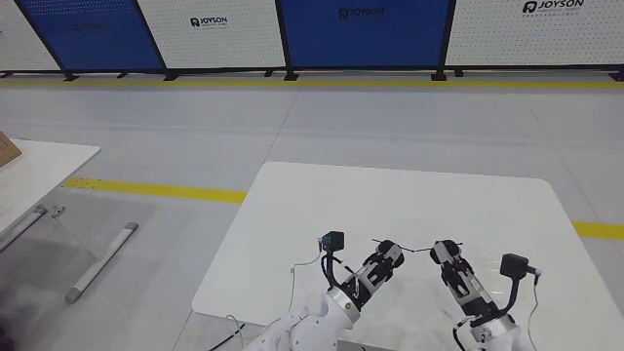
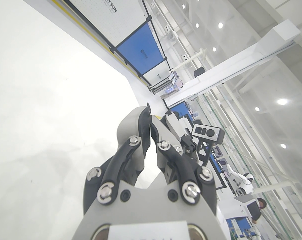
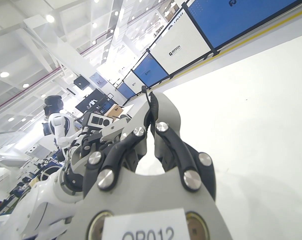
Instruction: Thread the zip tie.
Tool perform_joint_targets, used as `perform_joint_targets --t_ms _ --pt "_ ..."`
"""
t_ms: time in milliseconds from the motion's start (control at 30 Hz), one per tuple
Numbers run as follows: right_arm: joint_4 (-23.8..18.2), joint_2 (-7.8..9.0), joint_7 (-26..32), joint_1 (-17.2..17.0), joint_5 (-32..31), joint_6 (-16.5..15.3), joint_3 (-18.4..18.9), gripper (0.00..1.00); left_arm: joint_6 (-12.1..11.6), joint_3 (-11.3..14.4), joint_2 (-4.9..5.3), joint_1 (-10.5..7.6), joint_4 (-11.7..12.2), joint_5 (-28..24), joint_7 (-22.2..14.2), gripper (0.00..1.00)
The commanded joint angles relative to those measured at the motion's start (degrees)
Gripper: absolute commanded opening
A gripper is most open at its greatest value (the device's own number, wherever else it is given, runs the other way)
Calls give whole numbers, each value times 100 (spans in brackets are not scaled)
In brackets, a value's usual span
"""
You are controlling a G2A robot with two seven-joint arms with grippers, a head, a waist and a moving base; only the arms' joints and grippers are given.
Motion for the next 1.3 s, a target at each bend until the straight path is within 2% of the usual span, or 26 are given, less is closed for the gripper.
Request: perform_joint_targets --t_ms 0,233,567,1267 --pt "8 -8 26 19 -42 48 -6 0 0 0 0 0 0 0 0 0" --pt "43 -41 103 63 -96 127 -36 0 0 0 0 0 0 0 0 0" --pt "-112 -61 -4 -109 -155 -43 66 0 0 0 0 0 0 0 0 0" --pt "-165 -127 51 -147 -238 44 140 0 0 0 0 0 0 0 0 0"
